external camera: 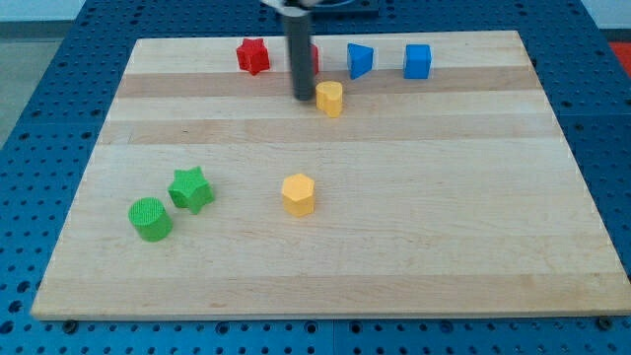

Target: Push the yellow hexagon to the left of the yellow heart

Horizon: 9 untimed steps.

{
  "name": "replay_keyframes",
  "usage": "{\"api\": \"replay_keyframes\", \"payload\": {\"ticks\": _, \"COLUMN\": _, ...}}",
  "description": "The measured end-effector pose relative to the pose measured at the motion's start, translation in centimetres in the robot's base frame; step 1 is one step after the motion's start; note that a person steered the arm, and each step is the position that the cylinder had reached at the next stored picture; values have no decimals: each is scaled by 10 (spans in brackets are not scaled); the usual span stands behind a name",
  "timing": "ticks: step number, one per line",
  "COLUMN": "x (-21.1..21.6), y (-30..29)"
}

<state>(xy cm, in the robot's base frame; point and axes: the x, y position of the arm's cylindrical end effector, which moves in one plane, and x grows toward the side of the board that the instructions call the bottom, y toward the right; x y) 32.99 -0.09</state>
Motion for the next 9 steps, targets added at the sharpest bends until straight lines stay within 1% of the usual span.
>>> {"api": "replay_keyframes", "payload": {"ticks": 1, "x": 20, "y": 71}}
{"api": "replay_keyframes", "payload": {"ticks": 2, "x": 24, "y": 66}}
{"api": "replay_keyframes", "payload": {"ticks": 3, "x": 36, "y": -20}}
{"api": "replay_keyframes", "payload": {"ticks": 4, "x": 65, "y": -35}}
{"api": "replay_keyframes", "payload": {"ticks": 5, "x": 107, "y": 36}}
{"api": "replay_keyframes", "payload": {"ticks": 6, "x": 196, "y": 17}}
{"api": "replay_keyframes", "payload": {"ticks": 7, "x": 204, "y": 3}}
{"api": "replay_keyframes", "payload": {"ticks": 8, "x": 205, "y": 3}}
{"api": "replay_keyframes", "payload": {"ticks": 9, "x": 211, "y": -31}}
